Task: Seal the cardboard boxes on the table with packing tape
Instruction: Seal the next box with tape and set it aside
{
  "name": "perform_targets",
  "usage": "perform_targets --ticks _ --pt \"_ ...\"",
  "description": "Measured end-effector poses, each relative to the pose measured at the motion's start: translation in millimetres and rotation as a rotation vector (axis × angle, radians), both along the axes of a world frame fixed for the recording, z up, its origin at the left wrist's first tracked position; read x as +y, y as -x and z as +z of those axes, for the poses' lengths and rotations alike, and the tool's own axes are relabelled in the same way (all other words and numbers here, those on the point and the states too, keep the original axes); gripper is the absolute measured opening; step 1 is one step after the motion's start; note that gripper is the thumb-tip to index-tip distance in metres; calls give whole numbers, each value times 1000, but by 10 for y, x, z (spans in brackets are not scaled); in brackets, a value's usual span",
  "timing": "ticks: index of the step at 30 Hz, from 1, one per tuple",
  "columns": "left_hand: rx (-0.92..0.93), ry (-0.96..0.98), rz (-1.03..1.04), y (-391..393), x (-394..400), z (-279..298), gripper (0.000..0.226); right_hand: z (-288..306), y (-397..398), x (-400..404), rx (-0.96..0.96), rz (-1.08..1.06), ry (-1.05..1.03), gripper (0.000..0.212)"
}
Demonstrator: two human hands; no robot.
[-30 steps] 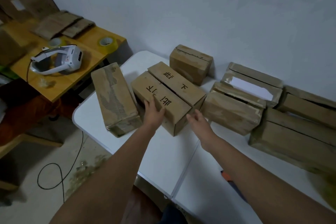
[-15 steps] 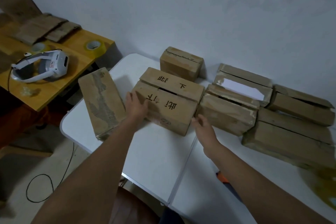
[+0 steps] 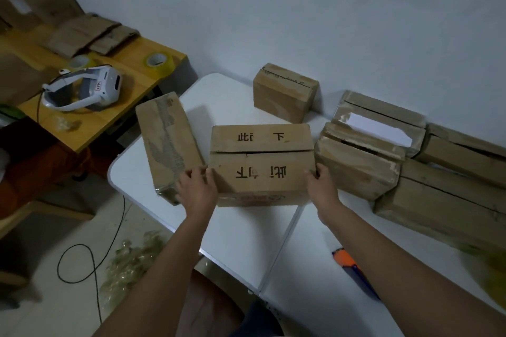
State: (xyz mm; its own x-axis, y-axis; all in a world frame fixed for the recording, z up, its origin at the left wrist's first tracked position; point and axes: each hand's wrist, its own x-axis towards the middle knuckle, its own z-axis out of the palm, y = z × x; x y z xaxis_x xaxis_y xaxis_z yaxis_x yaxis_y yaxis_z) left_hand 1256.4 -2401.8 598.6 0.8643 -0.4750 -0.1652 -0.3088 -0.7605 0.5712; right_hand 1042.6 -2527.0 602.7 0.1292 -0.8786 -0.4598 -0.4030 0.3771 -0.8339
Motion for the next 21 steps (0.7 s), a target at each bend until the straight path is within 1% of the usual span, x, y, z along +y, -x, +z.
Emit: perform_targets --ticks 2,4,6,8,11,13,16,18,19,21 --pt "104 57 27 -67 65 -3 36 -39 -3 155 37 17 16 40" --pt "223 187 53 -51 94 6 31 -75 3 368 57 17 28 40" --pt "260 263 74 22 126 21 26 -101 40 552 81 16 57 40" --pt "246 280 81 84 209 4 25 -127 123 661 94 6 75 40" --pt "169 200 63 160 429 -67 36 -172 347 759 131 -23 162 39" --pt "113 145 13 257 599 -121 41 -223 571 837 154 -74 226 37" --pt "49 132 -53 504 790 -166 39 -343 939 987 127 -113 204 34" --pt "-83 142 -86 645 855 -160 41 -405 1119 1080 124 -121 165 31" --pt "-166 152 -140 697 861 -146 44 -427 1200 1113 152 -125 163 30" --pt "-306 152 -349 792 824 -130 44 -471 1385 1140 301 -98 225 25"
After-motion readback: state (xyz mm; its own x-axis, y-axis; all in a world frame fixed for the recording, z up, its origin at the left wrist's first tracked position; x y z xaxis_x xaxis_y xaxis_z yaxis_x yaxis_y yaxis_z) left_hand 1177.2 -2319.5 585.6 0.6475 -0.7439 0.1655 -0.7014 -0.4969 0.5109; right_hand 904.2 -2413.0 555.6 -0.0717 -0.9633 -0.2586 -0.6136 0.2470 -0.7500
